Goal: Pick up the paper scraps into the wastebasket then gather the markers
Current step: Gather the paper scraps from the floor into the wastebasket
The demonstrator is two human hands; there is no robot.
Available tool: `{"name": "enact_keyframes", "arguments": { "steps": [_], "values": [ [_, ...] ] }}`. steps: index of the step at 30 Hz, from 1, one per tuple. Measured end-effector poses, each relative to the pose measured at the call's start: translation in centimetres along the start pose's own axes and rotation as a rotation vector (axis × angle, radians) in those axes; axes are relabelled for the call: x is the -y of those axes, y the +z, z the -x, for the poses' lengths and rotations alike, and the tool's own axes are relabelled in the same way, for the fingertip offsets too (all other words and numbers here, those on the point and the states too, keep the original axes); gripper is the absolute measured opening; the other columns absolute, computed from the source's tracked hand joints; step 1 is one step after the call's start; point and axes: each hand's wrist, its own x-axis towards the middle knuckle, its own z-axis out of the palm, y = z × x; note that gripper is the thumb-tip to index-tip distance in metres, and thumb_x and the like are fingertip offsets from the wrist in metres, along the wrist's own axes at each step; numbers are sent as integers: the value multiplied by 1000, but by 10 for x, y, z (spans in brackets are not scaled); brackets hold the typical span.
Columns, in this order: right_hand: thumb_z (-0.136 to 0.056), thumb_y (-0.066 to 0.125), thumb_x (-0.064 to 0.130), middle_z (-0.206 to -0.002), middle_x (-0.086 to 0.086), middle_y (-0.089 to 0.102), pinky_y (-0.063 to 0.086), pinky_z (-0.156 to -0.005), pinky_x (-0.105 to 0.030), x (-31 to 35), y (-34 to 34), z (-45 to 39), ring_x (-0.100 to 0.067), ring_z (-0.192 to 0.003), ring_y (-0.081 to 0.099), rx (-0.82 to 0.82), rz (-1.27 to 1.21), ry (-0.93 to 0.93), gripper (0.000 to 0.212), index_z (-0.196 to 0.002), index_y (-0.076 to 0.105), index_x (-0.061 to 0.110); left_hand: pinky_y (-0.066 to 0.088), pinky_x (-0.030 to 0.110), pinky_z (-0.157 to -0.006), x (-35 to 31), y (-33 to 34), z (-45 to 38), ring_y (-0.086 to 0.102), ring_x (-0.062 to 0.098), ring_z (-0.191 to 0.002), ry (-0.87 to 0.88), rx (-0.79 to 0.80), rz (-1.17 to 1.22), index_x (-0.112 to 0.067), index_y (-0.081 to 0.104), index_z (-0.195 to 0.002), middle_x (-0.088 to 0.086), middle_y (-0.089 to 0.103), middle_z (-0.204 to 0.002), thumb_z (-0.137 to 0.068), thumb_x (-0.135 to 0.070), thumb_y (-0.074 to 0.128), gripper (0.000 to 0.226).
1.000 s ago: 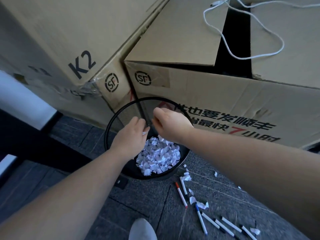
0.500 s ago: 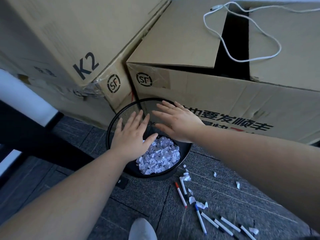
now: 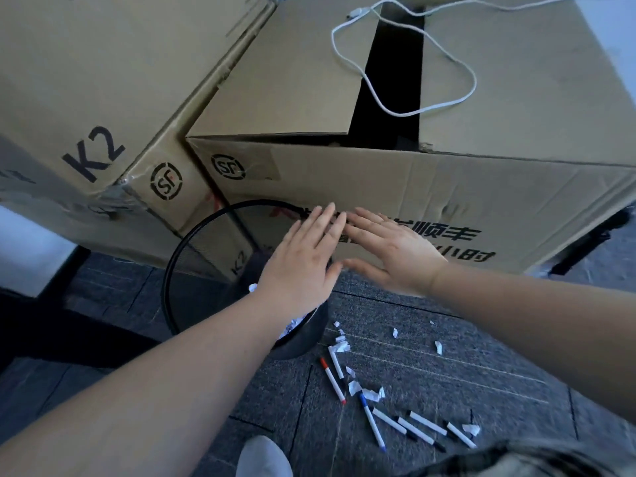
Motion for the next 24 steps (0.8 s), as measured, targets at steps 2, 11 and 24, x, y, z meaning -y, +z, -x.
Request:
{"name": "enact_keyframes", "arguments": {
  "steps": [2,11,24],
  "values": [
    [-88,13,67,-155,3,16,17,-117,-40,-17,12,23,-13,-144,7,12,-14,43,73,-147,15,25,1,33,-118,-21,11,-8,-4,14,-144,68,2,29,-18,0,-147,1,-3,-158,-97,-38,35,65],
    [-87,19,69,-153,-6,24,11,-113,-44,-84,94,130,-24,-142,19,198,-1,187,73,-146,18,26,4,42,-118,-64,82,-34,-4,17,-144,215,100,-146,-19,-7,-147,1,-7,-157,-97,-48,22,64],
    [-85,24,74,-155,-3,14,5,-114,-45,-112,187,217,-27,-142,13,494,71,108,80,-148,1,31,-4,44,-116,-73,211,12,-7,19,-143,196,374,-28,-29,-12,-145,-2,-15,-154,-88,-64,8,70]
  ]
}}
